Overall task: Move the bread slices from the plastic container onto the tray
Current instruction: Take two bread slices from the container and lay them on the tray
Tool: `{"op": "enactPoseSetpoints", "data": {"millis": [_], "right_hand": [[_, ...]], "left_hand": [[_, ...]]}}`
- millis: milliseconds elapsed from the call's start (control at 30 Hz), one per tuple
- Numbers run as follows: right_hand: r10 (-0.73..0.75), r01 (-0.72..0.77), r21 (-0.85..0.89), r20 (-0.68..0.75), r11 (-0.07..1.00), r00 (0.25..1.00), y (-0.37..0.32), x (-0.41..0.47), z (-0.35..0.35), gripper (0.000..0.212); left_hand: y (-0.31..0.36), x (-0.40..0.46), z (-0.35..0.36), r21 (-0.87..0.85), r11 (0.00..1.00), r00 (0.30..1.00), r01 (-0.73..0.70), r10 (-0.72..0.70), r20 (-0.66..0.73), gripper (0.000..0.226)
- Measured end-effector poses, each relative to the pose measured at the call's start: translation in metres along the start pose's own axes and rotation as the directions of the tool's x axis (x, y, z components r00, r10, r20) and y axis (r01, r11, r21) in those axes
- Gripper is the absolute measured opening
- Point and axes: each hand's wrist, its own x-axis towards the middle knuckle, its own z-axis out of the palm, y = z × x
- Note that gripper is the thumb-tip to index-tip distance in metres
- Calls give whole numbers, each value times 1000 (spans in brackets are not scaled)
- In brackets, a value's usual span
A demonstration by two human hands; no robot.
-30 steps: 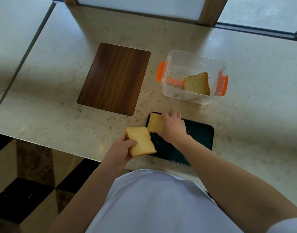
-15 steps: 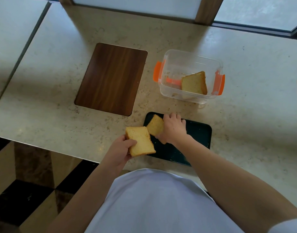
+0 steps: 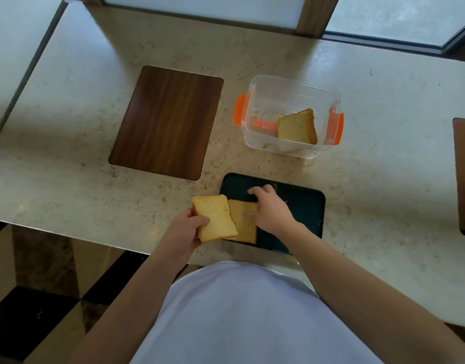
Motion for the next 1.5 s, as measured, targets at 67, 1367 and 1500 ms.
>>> {"op": "enactPoseSetpoints", "data": {"millis": [67,1367,1500], "right_hand": [[-56,69,-133,100,989,993,-10,6,-2,63],[261,-515,742,444,429,857,6,-45,-16,46],[223,-446,815,388,369,894,5,-54,-7,26]], "left_hand": [[0,-2,-2,-5,1000,1000,-1,1,2,42],[-12,13,22,-74,995,998,-65,64,-23,79],[-12,18,37,-27,996,997,-79,79,2,53]]}}
